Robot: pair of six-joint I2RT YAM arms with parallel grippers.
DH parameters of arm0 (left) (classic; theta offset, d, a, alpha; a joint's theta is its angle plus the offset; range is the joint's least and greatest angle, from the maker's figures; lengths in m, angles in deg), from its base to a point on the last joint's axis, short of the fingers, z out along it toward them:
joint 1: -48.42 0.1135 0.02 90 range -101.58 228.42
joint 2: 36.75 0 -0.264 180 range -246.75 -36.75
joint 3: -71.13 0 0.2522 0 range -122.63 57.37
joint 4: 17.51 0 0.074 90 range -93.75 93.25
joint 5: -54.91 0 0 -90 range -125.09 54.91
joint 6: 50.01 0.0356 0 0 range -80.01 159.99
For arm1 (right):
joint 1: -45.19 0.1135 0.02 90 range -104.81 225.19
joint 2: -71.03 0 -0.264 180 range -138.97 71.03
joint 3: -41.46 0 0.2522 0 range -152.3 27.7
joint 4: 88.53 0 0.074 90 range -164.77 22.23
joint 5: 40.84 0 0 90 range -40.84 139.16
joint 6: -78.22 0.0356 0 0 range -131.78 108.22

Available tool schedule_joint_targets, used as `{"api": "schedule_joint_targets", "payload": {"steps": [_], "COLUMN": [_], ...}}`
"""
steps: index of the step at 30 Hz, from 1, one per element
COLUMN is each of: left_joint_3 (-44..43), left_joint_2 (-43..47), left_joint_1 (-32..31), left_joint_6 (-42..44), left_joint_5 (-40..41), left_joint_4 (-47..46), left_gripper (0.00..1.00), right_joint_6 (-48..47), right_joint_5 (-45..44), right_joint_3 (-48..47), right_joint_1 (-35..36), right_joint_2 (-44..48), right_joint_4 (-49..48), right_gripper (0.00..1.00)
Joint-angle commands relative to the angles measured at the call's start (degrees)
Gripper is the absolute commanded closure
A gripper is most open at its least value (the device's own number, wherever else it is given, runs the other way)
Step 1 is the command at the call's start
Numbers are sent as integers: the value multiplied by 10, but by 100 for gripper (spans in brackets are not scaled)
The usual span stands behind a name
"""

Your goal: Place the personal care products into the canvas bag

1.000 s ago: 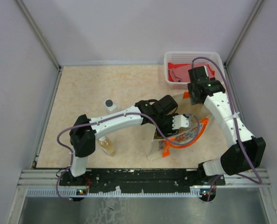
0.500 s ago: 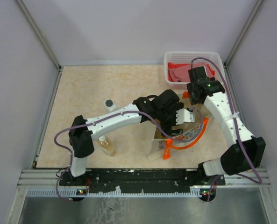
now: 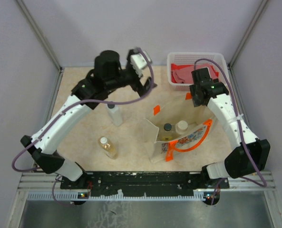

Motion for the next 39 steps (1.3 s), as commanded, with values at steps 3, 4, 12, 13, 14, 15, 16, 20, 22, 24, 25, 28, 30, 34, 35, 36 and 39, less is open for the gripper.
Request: {"api": "schedule_joint_targets", "payload": {"steps": [3, 4, 12, 13, 14, 15, 16, 20, 22, 24, 25, 28, 30, 34, 35, 36, 39], "left_joint_3": [-46, -42, 79, 93, 105, 116, 127, 183, 209, 232, 243, 274, 284, 292, 295, 298, 303], "left_joint_2": [-71, -76, -52, -46, -39, -32, -25, 0, 10, 19, 22, 24, 18, 2, -1, -2, -7], "left_joint_1": [86, 100, 167, 170, 172, 172, 173, 173, 173, 173, 173, 173, 173, 172, 172, 173, 172], "left_joint_6": [-136, -155, -278, -292, -307, -322, -338, -409, -449, -482, -498, -528, -546, -582, -587, -593, -599], "left_joint_5": [171, 163, 166, 171, 173, 176, 177, 158, 137, 120, 111, 83, 70, 91, 96, 102, 115], "left_joint_4": [182, 201, 257, 263, 268, 272, 275, 264, 252, 228, 211, 173, 161, 160, 155, 152, 137], "left_gripper": [0, 0, 0, 0, 0, 0, 0, 0, 0, 0, 0, 0, 0, 0, 0, 0, 0], "right_joint_6": [3, 4, 6, 6, 7, 7, 7, 7, 6, 4, 4, 1, -1, -6, -7, -8, -9], "right_joint_5": [5, 5, 3, 2, 2, 3, 4, 12, 13, 14, 14, 15, 15, 15, 14, 15, 15], "right_joint_3": [0, 1, 8, 9, 10, 12, 13, 16, 16, 16, 16, 16, 17, 17, 17, 17, 14], "right_joint_1": [-5, -5, -5, -5, -5, -5, -5, -5, -5, -5, -5, -6, -6, -11, -12, -13, -16], "right_joint_2": [20, 21, 33, 34, 35, 35, 36, 36, 35, 33, 32, 30, 30, 31, 32, 32, 30], "right_joint_4": [-12, -12, -5, -5, -5, -5, -5, -11, -13, -16, -16, -17, -19, -21, -22, -23, -24], "right_gripper": [24, 24, 22, 22, 22, 22, 22, 22, 22, 22, 22, 22, 21, 21, 20, 20, 20]}}
